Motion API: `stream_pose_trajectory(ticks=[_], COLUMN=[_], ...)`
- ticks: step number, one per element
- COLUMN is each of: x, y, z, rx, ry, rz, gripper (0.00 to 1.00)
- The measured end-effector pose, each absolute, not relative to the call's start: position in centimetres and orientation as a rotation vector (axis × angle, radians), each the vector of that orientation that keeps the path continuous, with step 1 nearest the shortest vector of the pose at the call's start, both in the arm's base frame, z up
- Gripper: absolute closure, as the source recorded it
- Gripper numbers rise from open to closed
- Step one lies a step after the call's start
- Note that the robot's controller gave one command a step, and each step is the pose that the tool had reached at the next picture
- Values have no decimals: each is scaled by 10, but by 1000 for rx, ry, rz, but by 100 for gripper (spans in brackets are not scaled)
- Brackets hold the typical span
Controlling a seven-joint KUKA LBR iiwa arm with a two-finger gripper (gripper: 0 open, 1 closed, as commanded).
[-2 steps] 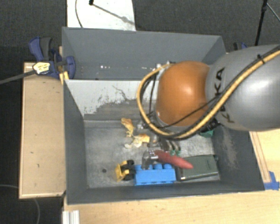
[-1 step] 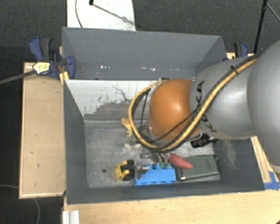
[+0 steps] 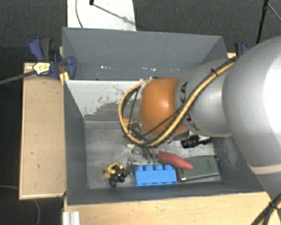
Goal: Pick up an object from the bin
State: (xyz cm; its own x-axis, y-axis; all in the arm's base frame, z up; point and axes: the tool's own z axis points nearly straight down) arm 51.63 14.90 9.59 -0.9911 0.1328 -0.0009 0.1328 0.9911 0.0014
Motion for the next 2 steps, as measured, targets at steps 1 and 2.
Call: stream_pose_trajectory(ticks=[1,2], x=[497,481], y=[144,168], z=[81,76], rx=[-150,-643], ry=[3135,3075], rz=[1,1], gripper=[0,100])
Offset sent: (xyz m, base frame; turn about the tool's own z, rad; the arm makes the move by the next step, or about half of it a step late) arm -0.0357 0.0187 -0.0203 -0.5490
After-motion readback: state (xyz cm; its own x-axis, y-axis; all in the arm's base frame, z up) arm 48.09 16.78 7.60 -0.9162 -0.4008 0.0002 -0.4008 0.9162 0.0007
